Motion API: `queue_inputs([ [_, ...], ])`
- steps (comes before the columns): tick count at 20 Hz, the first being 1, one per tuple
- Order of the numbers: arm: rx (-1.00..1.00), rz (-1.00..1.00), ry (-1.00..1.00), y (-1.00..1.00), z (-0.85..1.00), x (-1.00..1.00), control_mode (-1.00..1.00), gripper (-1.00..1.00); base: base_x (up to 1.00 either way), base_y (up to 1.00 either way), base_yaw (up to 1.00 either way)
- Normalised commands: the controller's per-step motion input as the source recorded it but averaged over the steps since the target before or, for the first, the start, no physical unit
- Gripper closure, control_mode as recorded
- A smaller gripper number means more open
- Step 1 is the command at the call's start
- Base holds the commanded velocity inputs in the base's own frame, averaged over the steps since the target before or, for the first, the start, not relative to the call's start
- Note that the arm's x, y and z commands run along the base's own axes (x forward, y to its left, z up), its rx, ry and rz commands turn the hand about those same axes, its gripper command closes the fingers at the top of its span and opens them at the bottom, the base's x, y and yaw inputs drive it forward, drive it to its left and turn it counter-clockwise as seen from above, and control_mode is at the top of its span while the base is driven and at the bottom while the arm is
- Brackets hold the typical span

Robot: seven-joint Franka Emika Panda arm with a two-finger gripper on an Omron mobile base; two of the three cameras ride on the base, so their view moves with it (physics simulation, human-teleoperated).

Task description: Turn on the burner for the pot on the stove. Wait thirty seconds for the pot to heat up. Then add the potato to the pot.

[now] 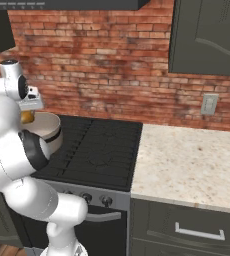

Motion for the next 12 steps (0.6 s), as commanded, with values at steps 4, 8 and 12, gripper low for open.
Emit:
queue_inputs([
  [4, -0.03, 0.00, 0.00, 0.13, -0.17, 0.16, -1.00, 1.00, 0.00, 0.00, 0.00],
  [8, -0.02, 0.00, 0.04, 0.01, -0.28, 0.20, -1.00, 1.00, 0.00, 0.00, 0.00],
  [12, 0.00, 0.00, 0.04, 0.02, -0.25, 0.19, -1.00, 1.00, 0.00, 0.00, 0.00],
])
